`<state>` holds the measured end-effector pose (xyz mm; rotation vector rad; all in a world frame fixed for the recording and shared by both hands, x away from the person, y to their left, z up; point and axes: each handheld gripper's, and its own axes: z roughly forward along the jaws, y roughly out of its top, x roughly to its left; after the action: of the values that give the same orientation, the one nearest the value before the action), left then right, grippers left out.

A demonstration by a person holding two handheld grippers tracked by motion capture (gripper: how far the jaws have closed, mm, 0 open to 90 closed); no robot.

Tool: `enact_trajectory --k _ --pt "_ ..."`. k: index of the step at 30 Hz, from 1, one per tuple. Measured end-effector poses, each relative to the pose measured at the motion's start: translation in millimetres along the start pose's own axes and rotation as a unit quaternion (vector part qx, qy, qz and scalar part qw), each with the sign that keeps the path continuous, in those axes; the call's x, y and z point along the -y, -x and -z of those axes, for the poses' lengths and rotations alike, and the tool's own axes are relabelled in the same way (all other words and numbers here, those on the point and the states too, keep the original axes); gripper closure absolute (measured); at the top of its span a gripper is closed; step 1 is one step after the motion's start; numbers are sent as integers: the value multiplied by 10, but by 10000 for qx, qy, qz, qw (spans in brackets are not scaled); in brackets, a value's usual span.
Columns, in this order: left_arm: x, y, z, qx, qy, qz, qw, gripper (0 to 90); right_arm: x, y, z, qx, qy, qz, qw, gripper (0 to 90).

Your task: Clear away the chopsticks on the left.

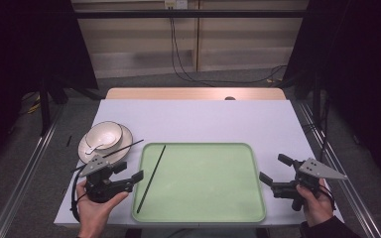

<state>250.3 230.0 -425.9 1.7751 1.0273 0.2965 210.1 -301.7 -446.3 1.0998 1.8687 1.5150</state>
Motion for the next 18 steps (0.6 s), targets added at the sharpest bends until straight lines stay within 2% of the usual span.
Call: enact_trajectory --k 2,3,4,5,6,9,11,12,13,14,18 --pt "2 -51 67 142 45 -188 9997 131 -1 -4 -1 8 12 -28 10000 21" --pt "8 -87 87 310 138 -339 9988 131 -1 -4 -1 8 12 -28 10000 21" --pt "13 -113 118 402 187 -550 9975 84 -1 -4 -1 3 9 -16 10000 21" --pt "21 -125 159 340 173 -654 9971 86 -1 -3 -3 3 17 -14 10000 21" --pt "26 -148 192 425 184 -676 9966 90 0 2 -5 11 6 13 10000 21" --pt "36 -225 295 476 191 -822 9953 83 0 4 -5 7 8 18 10000 21" --pt "30 -289 373 412 155 -917 9948 75 0 5 -5 27 11 18 10000 21" --pt "15 -369 458 460 237 -1210 9913 123 -1 7 -3 58 22 14 10000 21" --pt "15 -369 458 460 237 -1210 9913 149 -1 7 -3 58 22 14 10000 21" --pt "-2 -404 505 360 188 -1263 9912 149 0 11 -2 74 13 35 10000 21" --pt "-58 -579 630 350 -39 -1331 9905 106 -1 6 -4 31 -6 41 10000 21"
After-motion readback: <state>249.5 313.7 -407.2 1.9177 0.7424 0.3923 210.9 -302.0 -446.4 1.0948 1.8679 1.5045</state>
